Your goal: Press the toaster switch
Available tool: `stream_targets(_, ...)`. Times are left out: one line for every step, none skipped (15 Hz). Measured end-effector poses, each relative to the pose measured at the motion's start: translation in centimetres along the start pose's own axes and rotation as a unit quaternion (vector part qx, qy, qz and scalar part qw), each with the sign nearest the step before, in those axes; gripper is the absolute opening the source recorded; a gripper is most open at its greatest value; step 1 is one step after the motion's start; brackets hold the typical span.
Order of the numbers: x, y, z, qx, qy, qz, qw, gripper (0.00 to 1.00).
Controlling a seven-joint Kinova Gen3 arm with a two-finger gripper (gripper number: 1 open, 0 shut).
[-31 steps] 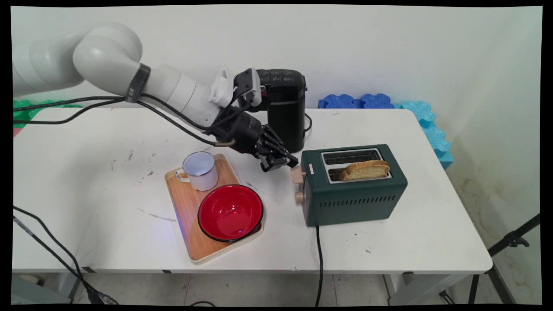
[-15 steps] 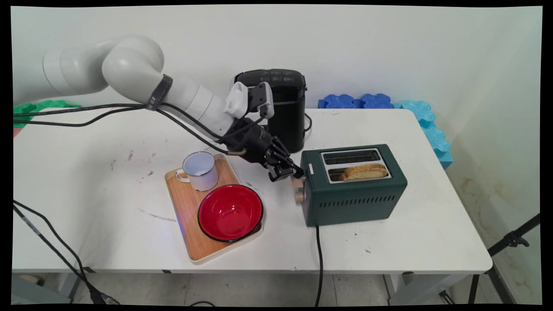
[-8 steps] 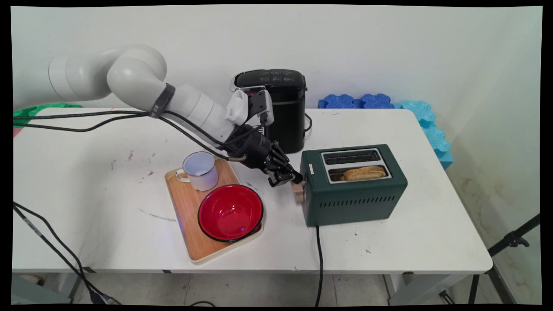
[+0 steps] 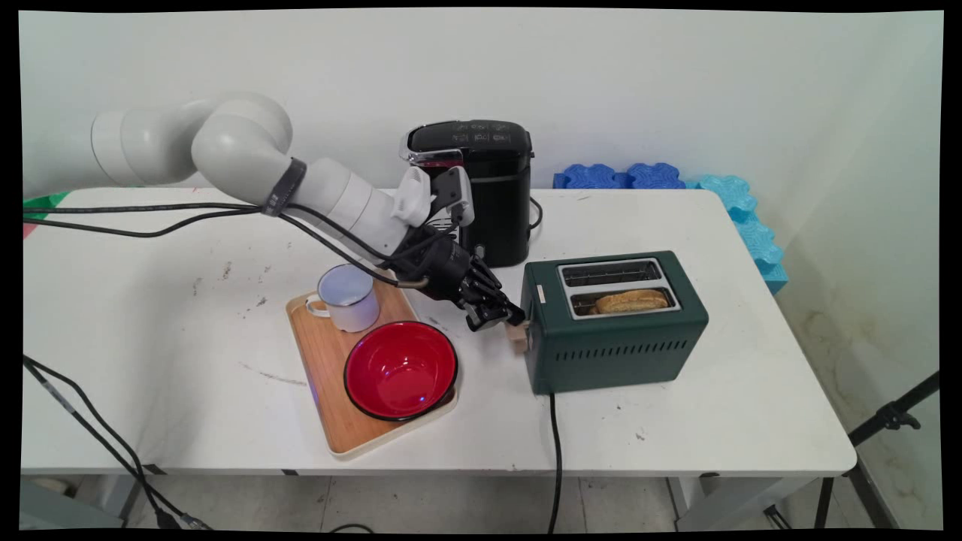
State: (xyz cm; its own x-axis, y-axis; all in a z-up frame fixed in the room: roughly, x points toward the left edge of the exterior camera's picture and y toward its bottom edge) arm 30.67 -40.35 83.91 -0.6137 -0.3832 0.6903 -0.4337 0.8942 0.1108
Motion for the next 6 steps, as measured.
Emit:
stream_targets(-0.15, -0.01, 0.05, 0.0, 0.0, -0.001, 1.0, 0.0)
stream_targets(-0.24, -0.01, 0.09, 0.001, 0.001, -0.001, 1.0, 0.0)
stream_targets(-0.33, -0.02, 0.11, 0.001, 0.002, -0.001, 1.0, 0.0)
stream_targets(-0.41, -0.03, 0.11, 0.001, 0.003, -0.002, 1.0, 0.0)
stream_targets(-0.46, -0.03, 0.07, 0.002, 0.003, -0.002, 1.0, 0.0)
stream_targets(-0.5, -0.04, -0.02, 0.002, 0.004, -0.002, 1.0, 0.0)
